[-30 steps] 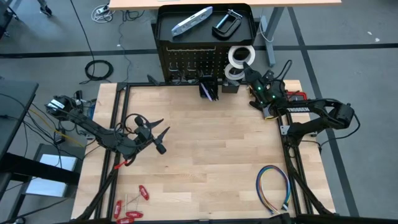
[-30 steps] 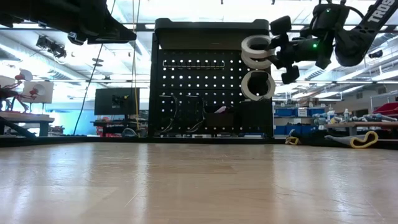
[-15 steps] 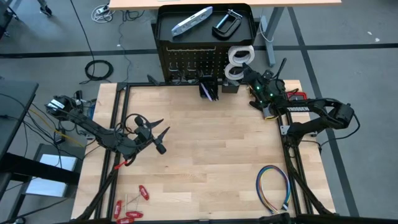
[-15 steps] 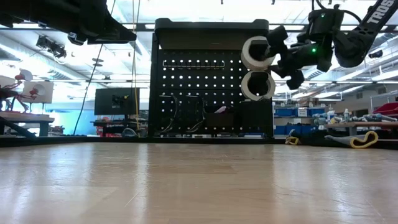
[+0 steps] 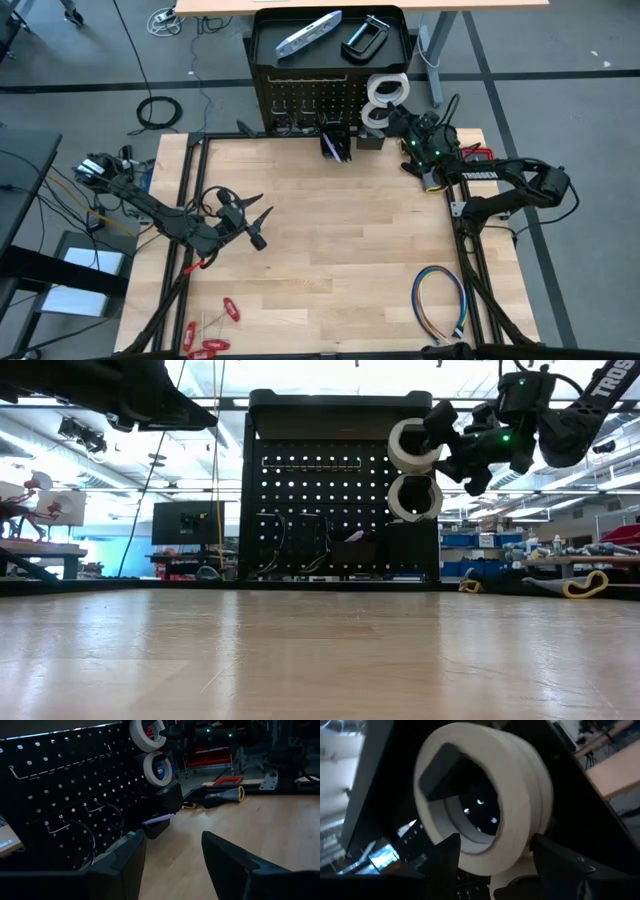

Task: Hang tools onto peg board
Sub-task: Hang the white masking tape on the peg board, then adjust the red allen wrenches

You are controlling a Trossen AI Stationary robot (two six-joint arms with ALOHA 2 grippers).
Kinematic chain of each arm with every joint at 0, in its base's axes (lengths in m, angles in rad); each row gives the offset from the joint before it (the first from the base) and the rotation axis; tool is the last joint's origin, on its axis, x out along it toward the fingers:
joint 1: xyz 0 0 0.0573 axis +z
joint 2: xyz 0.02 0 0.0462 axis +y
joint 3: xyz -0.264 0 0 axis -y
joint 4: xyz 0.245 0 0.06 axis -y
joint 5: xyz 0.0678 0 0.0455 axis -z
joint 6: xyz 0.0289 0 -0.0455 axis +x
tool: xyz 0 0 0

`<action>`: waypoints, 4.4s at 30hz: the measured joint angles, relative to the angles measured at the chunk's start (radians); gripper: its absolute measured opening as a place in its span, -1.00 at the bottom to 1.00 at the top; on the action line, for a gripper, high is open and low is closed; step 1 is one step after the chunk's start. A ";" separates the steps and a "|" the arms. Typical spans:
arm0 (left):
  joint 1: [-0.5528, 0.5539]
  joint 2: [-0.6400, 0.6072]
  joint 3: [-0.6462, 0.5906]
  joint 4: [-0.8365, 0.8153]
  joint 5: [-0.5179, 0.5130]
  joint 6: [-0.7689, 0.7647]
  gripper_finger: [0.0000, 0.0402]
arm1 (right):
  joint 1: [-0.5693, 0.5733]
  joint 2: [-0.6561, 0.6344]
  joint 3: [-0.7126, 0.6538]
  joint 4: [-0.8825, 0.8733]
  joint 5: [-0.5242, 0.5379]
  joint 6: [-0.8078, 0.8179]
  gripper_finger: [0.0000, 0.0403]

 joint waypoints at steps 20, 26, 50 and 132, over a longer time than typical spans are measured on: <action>0.000 0.000 0.000 -0.097 0.000 -0.124 -0.01 | 0.198 -0.054 0.002 -0.238 0.341 -0.292 0.21; 0.000 0.000 0.000 -0.093 0.000 -0.133 -0.01 | 0.198 -0.054 0.002 -0.252 0.343 -0.296 0.21; 0.000 -0.143 0.018 -0.133 0.041 -0.041 -0.01 | 0.895 0.123 0.036 -0.312 0.493 -0.416 0.14; -0.492 0.773 0.568 -0.532 1.886 -2.155 -0.01 | 0.992 0.855 0.681 -0.224 0.379 -0.443 0.14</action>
